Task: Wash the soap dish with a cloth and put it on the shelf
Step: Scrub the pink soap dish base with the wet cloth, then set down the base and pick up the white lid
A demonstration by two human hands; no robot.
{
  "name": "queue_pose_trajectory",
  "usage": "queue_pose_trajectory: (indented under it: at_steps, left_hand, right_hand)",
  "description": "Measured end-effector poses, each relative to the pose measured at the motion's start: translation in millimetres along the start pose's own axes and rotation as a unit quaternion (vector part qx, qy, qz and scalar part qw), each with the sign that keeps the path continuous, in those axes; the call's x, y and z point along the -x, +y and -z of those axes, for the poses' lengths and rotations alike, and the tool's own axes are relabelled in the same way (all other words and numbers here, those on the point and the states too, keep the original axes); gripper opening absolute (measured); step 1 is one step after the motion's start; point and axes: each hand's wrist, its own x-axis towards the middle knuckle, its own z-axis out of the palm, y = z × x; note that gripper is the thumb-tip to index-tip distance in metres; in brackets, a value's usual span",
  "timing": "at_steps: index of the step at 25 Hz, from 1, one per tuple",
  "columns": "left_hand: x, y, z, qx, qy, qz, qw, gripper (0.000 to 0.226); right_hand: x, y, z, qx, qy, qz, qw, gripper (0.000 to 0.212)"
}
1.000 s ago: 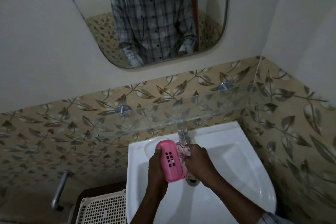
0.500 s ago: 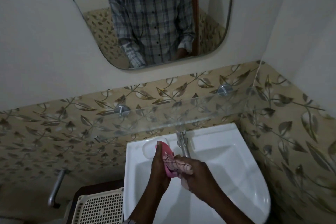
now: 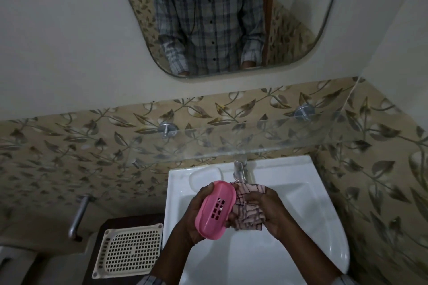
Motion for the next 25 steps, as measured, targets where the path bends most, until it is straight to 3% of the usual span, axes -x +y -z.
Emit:
queue_pose_trajectory:
  at_steps: [5, 6, 8, 10, 12, 14, 17, 19, 21, 23, 25]
  left_hand:
    - [4, -3, -2, -0.04, 0.006, 0.018, 0.999, 0.073]
    - [3, -5, -5, -0.031, 0.011, 0.007, 0.999, 0.072]
    - [3, -10, -12, -0.018, 0.023, -0.018, 0.999, 0.068]
    - [4, -17, -15, -0.011, 0.041, -0.045, 0.998, 0.061]
    - [5, -21, -17, 0.001, 0.057, -0.062, 0.996, 0.053]
    - [6, -23, -18, 0.03, 0.056, -0.077, 0.995, 0.049]
    - [9, -23, -20, 0.12, 0.04, -0.077, 0.989, 0.057]
    - [11, -25, -24, 0.166, 0.001, -0.037, 0.985, 0.071]
    - [12, -28, -29, 0.157, -0.008, -0.045, 0.987, 0.08]
    - [10, -33, -29, 0.095, 0.053, -0.095, 0.99, 0.08]
    - [7, -36, -25, 0.045, 0.146, -0.124, 0.98, 0.07]
  right_hand:
    - [1, -5, -11, 0.149, 0.014, 0.064, 0.987, 0.044]
    - [2, -5, -13, 0.224, 0.033, 0.103, 0.969, 0.047]
    - [11, -1, -13, 0.365, 0.099, 0.238, 0.895, 0.055]
    - [29, 9, -15, 0.402, 0.063, 0.363, 0.838, 0.055]
    - [49, 23, -21, 0.432, -0.005, 0.383, 0.816, 0.068]
    - [63, 38, -28, 0.464, -0.01, 0.407, 0.787, 0.08]
    - [73, 56, -41, 0.484, -0.003, 0.479, 0.732, 0.073]
    - [71, 60, -43, 0.46, 0.013, 0.506, 0.73, 0.057]
    - [65, 60, -41, 0.417, 0.062, 0.542, 0.727, 0.041]
    - [62, 54, -38, 0.367, 0.13, 0.572, 0.722, 0.031]
    - [58, 36, -25, 0.29, 0.193, 0.541, 0.766, 0.03]
